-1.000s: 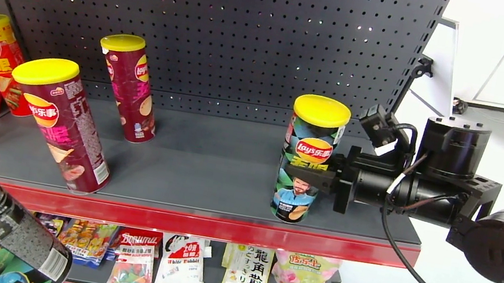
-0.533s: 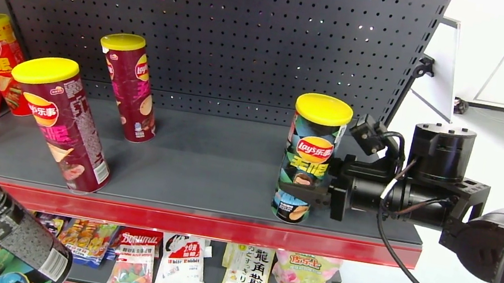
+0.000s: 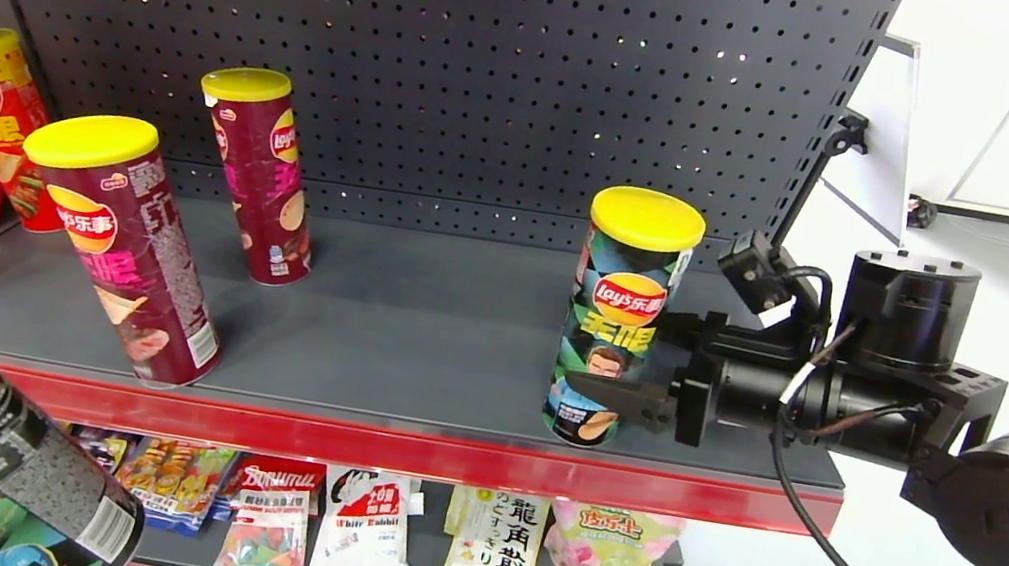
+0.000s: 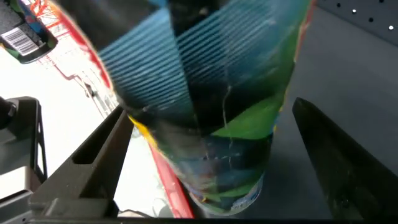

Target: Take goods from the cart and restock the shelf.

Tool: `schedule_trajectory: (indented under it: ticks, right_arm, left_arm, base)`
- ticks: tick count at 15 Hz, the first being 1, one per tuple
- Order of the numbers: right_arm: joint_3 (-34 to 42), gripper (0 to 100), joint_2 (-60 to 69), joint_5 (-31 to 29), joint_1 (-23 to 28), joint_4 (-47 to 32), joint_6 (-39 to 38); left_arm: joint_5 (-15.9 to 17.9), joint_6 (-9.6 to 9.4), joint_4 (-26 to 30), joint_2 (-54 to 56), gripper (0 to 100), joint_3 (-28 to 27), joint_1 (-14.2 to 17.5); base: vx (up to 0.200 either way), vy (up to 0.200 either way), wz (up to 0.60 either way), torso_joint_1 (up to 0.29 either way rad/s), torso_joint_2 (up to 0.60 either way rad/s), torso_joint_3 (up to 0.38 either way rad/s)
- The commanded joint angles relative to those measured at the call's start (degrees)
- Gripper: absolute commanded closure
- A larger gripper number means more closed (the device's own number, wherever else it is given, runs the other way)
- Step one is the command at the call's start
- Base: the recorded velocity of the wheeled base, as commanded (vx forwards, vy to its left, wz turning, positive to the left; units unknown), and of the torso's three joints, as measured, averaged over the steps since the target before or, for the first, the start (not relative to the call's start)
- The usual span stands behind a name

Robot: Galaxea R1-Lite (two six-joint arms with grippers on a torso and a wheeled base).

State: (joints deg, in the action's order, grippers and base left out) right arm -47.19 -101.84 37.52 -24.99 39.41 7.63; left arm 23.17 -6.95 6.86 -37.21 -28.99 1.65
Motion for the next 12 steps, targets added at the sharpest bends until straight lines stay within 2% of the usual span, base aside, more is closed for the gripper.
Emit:
schedule_trajectory:
  ticks: [1,4,8,10,12]
  right_arm:
    - [2.72,0,3.58,0.01,1.52,0.14,0.02]
    - [9.05,0,9.12,0.18,4.6,0.14,0.28]
    - [19.15,0,19.22,0.01,5.13,-0.04,0.02]
    - [27.24,0,29.07,-5.18,7.5,-0.39,0.28]
    - [31.28,0,37.86,-15.73,12.6,-0.65,-0.34]
  left_arm:
    - [0.03,-0.08,-0.01,-0.06,100,0.16,0.02]
    - [0.12,0.01,-0.01,0.38,100,0.78,0.02]
    - [0.2,0.01,-0.97,-0.15,100,0.95,0.02]
    - [0.29,0.01,-5.28,-2.43,100,0.69,0.02]
    - [0.12,-0.08,-9.76,-5.51,100,-0.63,0.02]
  base:
    - [0.0,0.0,0.0,0.0,0.0,0.0]
    - [0.0,0.0,0.0,0.0,0.0,0.0]
    - [0.0,0.0,0.0,0.0,0.0,0.0]
    - [0.0,0.0,0.0,0.0,0.0,0.0]
    - [0.0,0.0,0.0,0.0,0.0,0.0]
